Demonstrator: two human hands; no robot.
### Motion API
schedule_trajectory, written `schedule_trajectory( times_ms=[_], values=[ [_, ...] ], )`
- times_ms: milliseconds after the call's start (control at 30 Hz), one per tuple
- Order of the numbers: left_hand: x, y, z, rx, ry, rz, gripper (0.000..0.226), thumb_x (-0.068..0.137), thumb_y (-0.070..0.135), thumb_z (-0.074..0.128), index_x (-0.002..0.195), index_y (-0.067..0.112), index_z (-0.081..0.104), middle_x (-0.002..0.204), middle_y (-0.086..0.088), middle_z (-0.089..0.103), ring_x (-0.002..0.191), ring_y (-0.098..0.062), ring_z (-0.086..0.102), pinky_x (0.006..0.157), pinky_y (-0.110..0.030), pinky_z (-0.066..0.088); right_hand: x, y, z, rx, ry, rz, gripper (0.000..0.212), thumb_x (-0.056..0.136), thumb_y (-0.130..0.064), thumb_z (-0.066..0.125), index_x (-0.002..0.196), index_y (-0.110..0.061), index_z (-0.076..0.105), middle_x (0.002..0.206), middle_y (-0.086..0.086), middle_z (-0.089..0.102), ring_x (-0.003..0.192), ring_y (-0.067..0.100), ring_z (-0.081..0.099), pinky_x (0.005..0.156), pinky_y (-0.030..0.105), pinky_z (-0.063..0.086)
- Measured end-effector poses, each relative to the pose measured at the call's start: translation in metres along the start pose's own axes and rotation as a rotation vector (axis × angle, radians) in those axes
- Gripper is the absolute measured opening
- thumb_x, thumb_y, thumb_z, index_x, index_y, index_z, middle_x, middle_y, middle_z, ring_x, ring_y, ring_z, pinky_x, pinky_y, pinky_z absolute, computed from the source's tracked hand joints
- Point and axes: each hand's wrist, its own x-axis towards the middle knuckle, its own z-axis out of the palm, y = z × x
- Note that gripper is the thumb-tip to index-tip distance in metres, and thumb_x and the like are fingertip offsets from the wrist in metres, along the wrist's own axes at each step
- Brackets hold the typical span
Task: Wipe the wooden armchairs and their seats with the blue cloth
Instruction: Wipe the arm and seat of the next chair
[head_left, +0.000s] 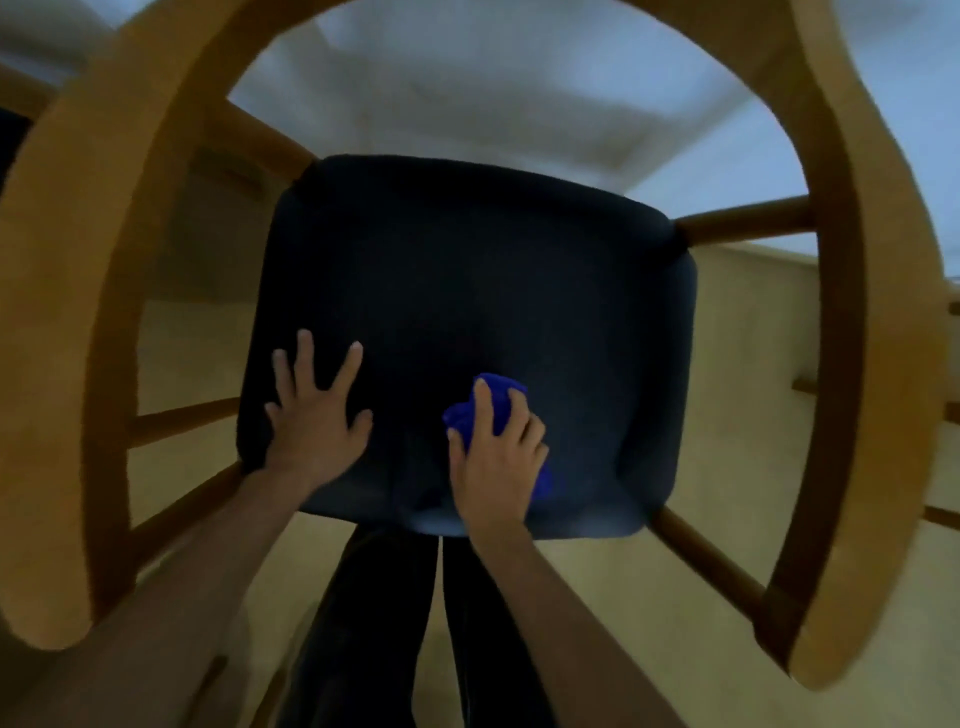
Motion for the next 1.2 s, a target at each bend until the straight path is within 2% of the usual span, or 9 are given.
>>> schedule_trajectory(
  times_ms=[100, 267, 400, 600, 767, 933, 1033, 1100, 1200],
  values=[
    [0.006, 0.001, -0.003, -0.028, -0.061, 0.006, 0.071, 0.097, 0.016, 0.047, 0.151, 0.039, 0.007, 0.157, -0.004, -0.025, 0.143, -0.034, -0.022, 0.114, -0.061, 0.011, -0.016, -0.036, 0.025, -0.016, 0.009, -0.030, 0.058, 0.080, -0.035, 0.070, 0.133, -0.025, 0.048, 0.128, 0.014, 0.054, 0.101, 0.034, 0.051, 0.074, 0.045, 0.049],
    [0.010, 0.002, -0.017, 0.003, -0.199, -0.041, 0.071, 0.100, 0.016, 0.041, 0.151, 0.041, -0.002, 0.152, -0.002, -0.036, 0.141, -0.033, -0.027, 0.115, -0.050, 0.012, -0.083, -0.069, 0.063, -0.046, -0.070, -0.618, 0.045, 0.090, -0.028, 0.035, 0.132, -0.029, 0.049, 0.133, 0.008, 0.049, 0.106, 0.029, 0.049, 0.080, 0.042, 0.050],
    [0.009, 0.005, -0.019, 0.067, -0.246, -0.029, 0.073, 0.100, 0.020, 0.042, 0.150, 0.041, -0.007, 0.149, -0.004, -0.041, 0.140, -0.037, -0.028, 0.114, -0.051, 0.012, -0.072, -0.011, 0.059, -0.088, 0.114, -0.740, 0.045, 0.086, -0.029, 0.048, 0.131, -0.032, 0.048, 0.136, 0.005, 0.045, 0.106, 0.029, 0.048, 0.079, 0.043, 0.047],
    [0.005, -0.001, -0.024, 0.118, -0.255, -0.001, 0.075, 0.098, 0.021, 0.046, 0.149, 0.044, -0.005, 0.152, -0.002, -0.037, 0.142, -0.037, -0.023, 0.115, -0.055, 0.010, -0.060, 0.141, 0.023, 0.009, 0.357, 0.127, 0.050, 0.087, -0.023, 0.059, 0.135, -0.024, 0.048, 0.136, 0.017, 0.044, 0.109, 0.043, 0.045, 0.087, 0.054, 0.045],
    [0.004, -0.002, -0.019, 0.092, -0.222, 0.029, 0.076, 0.098, 0.020, 0.047, 0.150, 0.043, -0.003, 0.152, -0.003, -0.036, 0.142, -0.038, -0.023, 0.115, -0.051, 0.012, -0.051, 0.096, 0.044, 0.320, 0.587, 0.710, 0.044, 0.090, -0.023, 0.056, 0.133, -0.021, 0.050, 0.130, 0.019, 0.046, 0.110, 0.041, 0.044, 0.091, 0.052, 0.044],
    [0.004, 0.000, -0.007, 0.108, -0.171, 0.038, 0.080, 0.097, 0.019, 0.048, 0.149, 0.043, -0.007, 0.151, -0.003, -0.038, 0.141, -0.038, -0.025, 0.114, -0.052, 0.013, -0.090, -0.029, 0.085, 0.243, 0.458, 0.222, 0.052, 0.079, -0.019, 0.067, 0.128, -0.028, 0.054, 0.130, 0.013, 0.047, 0.101, 0.031, 0.045, 0.080, 0.043, 0.047],
    [0.006, -0.003, -0.011, 0.119, -0.162, 0.046, 0.078, 0.097, 0.019, 0.049, 0.149, 0.044, -0.003, 0.153, -0.003, -0.034, 0.143, -0.036, -0.022, 0.115, -0.052, 0.013, -0.113, -0.085, 0.103, 0.184, 0.208, -0.313, 0.054, 0.079, -0.020, 0.057, 0.131, -0.029, 0.047, 0.132, 0.011, 0.039, 0.103, 0.031, 0.043, 0.079, 0.043, 0.050],
    [0.008, -0.004, -0.014, 0.121, -0.165, 0.049, 0.077, 0.097, 0.019, 0.050, 0.150, 0.045, 0.000, 0.154, -0.001, -0.032, 0.144, -0.035, -0.020, 0.115, -0.052, 0.012, -0.104, -0.081, 0.108, 0.124, 0.118, -0.566, 0.055, 0.077, -0.024, 0.066, 0.129, -0.030, 0.050, 0.134, 0.010, 0.035, 0.103, 0.032, 0.043, 0.080, 0.042, 0.048],
    [0.008, -0.004, -0.012, 0.122, -0.158, 0.048, 0.077, 0.096, 0.019, 0.050, 0.149, 0.045, 0.001, 0.155, 0.000, -0.031, 0.144, -0.034, -0.019, 0.114, -0.054, 0.012, -0.091, -0.020, 0.093, 0.085, 0.223, -0.590, 0.043, 0.083, -0.018, 0.054, 0.124, -0.031, 0.056, 0.131, 0.006, 0.039, 0.097, 0.031, 0.045, 0.076, 0.040, 0.046]
  ],
)
